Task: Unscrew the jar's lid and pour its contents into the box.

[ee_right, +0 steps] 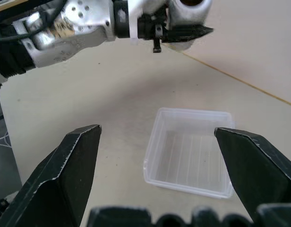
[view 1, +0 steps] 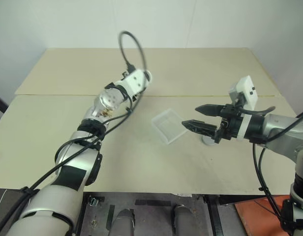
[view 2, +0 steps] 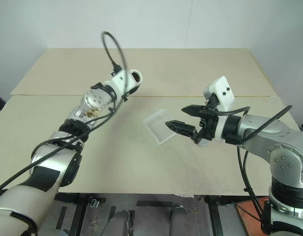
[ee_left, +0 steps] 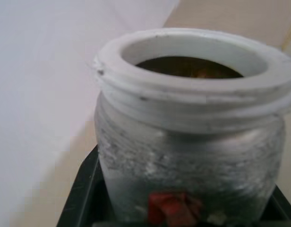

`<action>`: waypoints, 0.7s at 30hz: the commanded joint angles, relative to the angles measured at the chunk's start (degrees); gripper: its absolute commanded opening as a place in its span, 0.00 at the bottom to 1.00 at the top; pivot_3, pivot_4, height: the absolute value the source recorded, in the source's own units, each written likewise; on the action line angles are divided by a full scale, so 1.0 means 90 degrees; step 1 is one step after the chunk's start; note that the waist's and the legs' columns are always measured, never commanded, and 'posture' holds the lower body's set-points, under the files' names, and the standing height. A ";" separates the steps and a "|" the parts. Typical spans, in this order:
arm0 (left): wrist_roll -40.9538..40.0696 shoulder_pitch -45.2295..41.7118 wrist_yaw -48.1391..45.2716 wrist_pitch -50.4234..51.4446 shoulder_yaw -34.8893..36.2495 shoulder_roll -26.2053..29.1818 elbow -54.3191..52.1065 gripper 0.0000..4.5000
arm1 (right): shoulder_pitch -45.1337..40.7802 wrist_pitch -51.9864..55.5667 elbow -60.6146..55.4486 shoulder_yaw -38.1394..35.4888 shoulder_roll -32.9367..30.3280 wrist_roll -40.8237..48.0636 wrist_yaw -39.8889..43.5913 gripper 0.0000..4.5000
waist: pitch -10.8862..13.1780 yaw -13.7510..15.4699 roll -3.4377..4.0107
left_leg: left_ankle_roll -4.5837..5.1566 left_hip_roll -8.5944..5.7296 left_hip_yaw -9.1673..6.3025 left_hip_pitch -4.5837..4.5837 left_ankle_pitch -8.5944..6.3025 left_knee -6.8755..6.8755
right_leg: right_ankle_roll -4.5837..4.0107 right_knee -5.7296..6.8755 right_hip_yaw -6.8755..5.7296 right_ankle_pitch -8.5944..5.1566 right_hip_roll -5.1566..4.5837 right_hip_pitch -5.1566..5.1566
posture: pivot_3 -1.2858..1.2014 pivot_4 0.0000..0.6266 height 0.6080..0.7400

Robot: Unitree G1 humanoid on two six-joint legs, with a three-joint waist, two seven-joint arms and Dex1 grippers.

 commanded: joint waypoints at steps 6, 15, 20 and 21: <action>-0.0919 0.1012 0.0089 0.2536 0.0671 -0.0133 -0.2337 0.43 | -0.0093 -0.0235 -0.0045 -0.0029 0.0255 0.0108 -0.0301 0.99 | -0.0001 -0.0158 0.0001 | -0.0001 0.0001 -0.0001 0.0022 0.0001 0.0000 | -0.0002 0.0008 0.0001 0.0001 0.0002 0.0010 | 0.52 0.24 1.00; 0.0061 0.1214 0.0483 0.0881 -0.0101 0.0098 -0.2402 0.43 | -0.0270 -0.0298 0.0015 0.0190 0.0021 -0.0039 -0.0174 0.99 | -0.0001 -0.0118 0.0001 | -0.0008 0.0000 -0.0001 0.0021 0.0006 -0.0001 | -0.0003 -0.0001 0.0002 0.0002 0.0002 0.0010 | 0.52 0.24 1.00; 0.2945 0.0324 0.1719 -0.2441 -0.2163 0.1154 -0.1423 0.43 | -0.0322 -0.0283 0.0159 0.0258 -0.0391 -0.0065 0.0247 0.99 | 0.0001 -0.0042 -0.0002 | -0.0010 0.0000 0.0000 0.0016 0.0006 -0.0001 | -0.0004 -0.0011 0.0002 0.0002 0.0002 0.0009 | 0.52 0.24 1.00; 0.3792 -0.0027 0.2300 -0.3005 -0.2751 0.1369 -0.1153 0.43 | -0.0330 -0.0246 0.0208 0.0282 -0.0516 -0.0053 0.0367 0.99 | 0.0000 -0.0017 -0.0001 | -0.0010 -0.0001 0.0001 0.0014 0.0006 -0.0002 | -0.0005 -0.0024 0.0002 0.0004 0.0002 0.0007 | 0.52 0.24 1.00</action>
